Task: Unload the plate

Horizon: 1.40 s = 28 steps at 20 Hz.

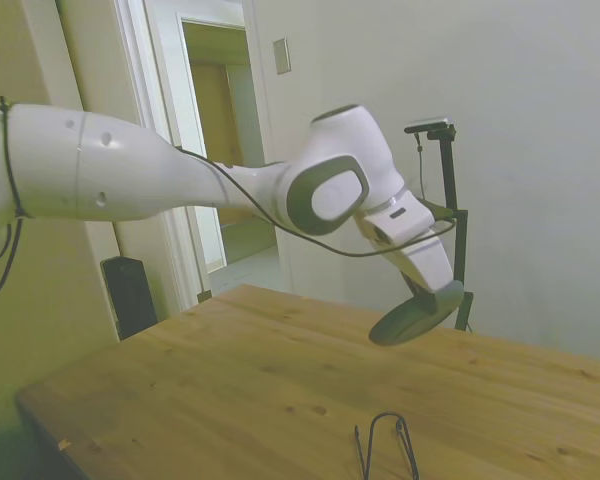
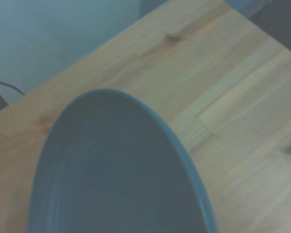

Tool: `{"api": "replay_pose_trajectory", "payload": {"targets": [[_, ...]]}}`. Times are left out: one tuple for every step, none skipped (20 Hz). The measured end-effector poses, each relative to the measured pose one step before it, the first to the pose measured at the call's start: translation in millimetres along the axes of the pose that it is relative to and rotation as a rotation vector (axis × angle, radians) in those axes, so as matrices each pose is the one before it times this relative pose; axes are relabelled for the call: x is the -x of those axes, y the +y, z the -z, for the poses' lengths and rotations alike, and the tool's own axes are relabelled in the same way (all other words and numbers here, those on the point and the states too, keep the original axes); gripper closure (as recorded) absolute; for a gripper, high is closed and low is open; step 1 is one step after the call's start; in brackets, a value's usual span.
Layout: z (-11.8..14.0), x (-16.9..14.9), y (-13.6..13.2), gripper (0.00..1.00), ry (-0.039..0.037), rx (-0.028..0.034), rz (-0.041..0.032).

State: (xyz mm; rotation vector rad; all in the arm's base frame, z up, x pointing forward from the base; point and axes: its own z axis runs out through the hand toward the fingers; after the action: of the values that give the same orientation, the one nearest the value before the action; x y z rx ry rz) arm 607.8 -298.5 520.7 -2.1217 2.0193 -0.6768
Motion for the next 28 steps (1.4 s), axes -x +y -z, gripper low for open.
{"api": "replay_pose_trajectory", "payload": {"targets": [[-9.33, 3.74, -3.58, 1.00, -0.01117, -0.02992, -0.01962], [-9.10, 4.08, -2.95, 1.00, -0.01548, -0.02821, -0.02166], [-11.01, 4.92, -0.94, 1.00, -0.02149, -0.01542, -0.01853], [-11.37, 4.86, -0.12, 1.00, -0.01827, -0.00848, -0.01196], [-11.86, 5.53, 0.61, 1.00, -0.02006, -0.00209, -0.00726], [-12.43, 5.03, 1.36, 1.00, -0.01920, 0.00110, -0.00237], [-12.66, 4.33, 2.26, 1.00, -0.01922, 0.00481, -0.00012], [-11.89, 3.28, 2.31, 1.00, -0.01680, 0.00583, 0.00004], [-10.98, 1.63, 2.53, 1.00, -0.01416, 0.00664, -0.00140], [-8.41, -0.20, 2.21, 1.00, -0.00884, 0.00599, -0.00060], [-6.61, -1.53, 2.31, 1.00, -0.00470, 0.00568, -0.00194], [-4.89, -2.33, 2.24, 1.00, -0.00401, 0.00347, -0.00466], [-4.24, -2.66, 2.80, 1.00, -0.00215, 0.00527, -0.00342], [-5.11, -2.32, 3.33, 1.00, -0.00106, 0.00840, -0.00178], [-5.95, -1.37, 3.77, 1.00, -0.00213, 0.01030, -0.00083], [-6.88, -0.69, 4.26, 1.00, -0.00341, 0.01242, 0.00105], [-7.47, 0.11, 4.23, 1.00, -0.00398, 0.01302, 0.00341], [-6.47, 0.32, 3.38, 0.00, -0.00334, 0.01059, 0.00236], [-4.74, 0.26, 2.43, 0.00, -0.00241, 0.00773, 0.00363], [-2.28, 0.11, 1.32, 0.00, -0.00127, 0.00399, 0.00341], [-0.52, 0.06, 0.61, 0.00, -0.00048, 0.00135, 0.00054], [-0.18, -0.05, 0.33, 0.00, -0.00013, 0.00068, -0.00028], [-0.01, 0.02, 0.14, 0.00, -0.00008, 0.00021, -0.00009], [-0.08, -0.06, 0.12, 0.00, 0.00002, 0.00024, -0.00013], [0.17, -0.11, 0.02, 0.00, 0.00019, -0.00015, -0.00009], [0.44, -0.04, -0.04, 0.00, 0.00019, -0.00042, 0.00016], [0.10, 0.02, 0.15, 0.00, -0.00003, 0.00021, 0.00084], [-0.19, -0.03, 0.33, 0.00, -0.00010, 0.00073, 0.00132]]}}
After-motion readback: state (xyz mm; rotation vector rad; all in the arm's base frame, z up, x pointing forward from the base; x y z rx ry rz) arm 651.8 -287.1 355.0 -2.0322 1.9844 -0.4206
